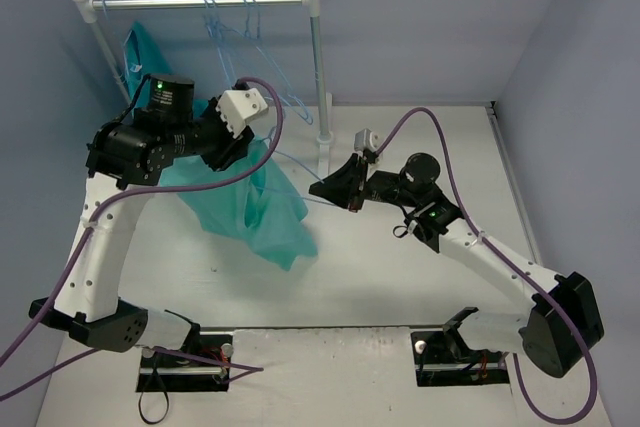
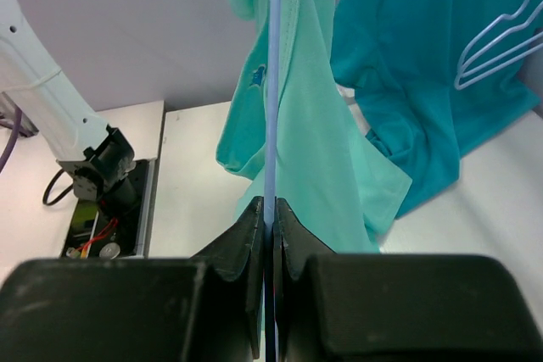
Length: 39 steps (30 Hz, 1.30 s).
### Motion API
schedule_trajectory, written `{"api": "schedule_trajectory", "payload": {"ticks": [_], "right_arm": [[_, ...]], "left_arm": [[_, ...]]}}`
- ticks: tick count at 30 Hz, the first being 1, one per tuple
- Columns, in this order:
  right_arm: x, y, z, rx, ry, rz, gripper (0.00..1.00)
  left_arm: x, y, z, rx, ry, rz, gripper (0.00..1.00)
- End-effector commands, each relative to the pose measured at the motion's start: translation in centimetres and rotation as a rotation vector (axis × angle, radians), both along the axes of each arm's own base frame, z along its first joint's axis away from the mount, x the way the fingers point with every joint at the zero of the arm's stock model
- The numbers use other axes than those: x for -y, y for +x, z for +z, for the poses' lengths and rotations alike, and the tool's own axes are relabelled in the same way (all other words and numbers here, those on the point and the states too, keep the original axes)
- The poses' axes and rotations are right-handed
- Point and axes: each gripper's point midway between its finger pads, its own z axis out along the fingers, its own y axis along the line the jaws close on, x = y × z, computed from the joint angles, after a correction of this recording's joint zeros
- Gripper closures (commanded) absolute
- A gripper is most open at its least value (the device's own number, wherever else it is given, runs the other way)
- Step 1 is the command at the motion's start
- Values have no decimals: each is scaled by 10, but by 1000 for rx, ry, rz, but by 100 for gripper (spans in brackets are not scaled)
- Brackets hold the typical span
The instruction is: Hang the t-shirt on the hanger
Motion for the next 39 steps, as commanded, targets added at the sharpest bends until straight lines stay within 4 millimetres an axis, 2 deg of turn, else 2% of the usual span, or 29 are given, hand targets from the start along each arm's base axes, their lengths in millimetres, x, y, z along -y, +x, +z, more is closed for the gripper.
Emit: {"api": "schedule_trajectory", "payload": {"ticks": [1,6,10,15,17,19,23,24,28,32,34,37,39], "right_arm": [[-2,-6,43,144,83,62,100],[-1,-1,38,127,71,49,100],[2,12,30,88,58,1,98],[16,49,15,-32,14,-204,61],[24,64,16,-56,11,-305,45],[41,81,15,-107,8,-460,24],[65,84,26,-139,45,-601,8],[72,82,31,-166,71,-637,6],[76,75,33,-291,157,-684,7],[46,55,18,-427,182,-668,16],[31,51,9,-472,173,-664,19],[5,45,-8,-576,155,-626,20],[-5,46,-19,-613,141,-633,20]], "left_arm": [[12,-15,3,-10,-71,-98,75],[9,-19,2,-19,-83,-86,99],[6,-21,7,-6,-92,-59,100],[-7,-5,7,22,-119,100,100],[-11,2,15,59,-167,167,100],[-13,10,12,69,-208,235,100],[-16,18,11,99,-282,323,100],[-18,19,19,135,-326,358,100],[-22,22,25,201,-407,419,100],[-13,20,28,249,-403,416,100],[-2,18,25,255,-373,387,100],[5,16,25,288,-326,378,100],[5,15,27,297,-320,376,100]]}}
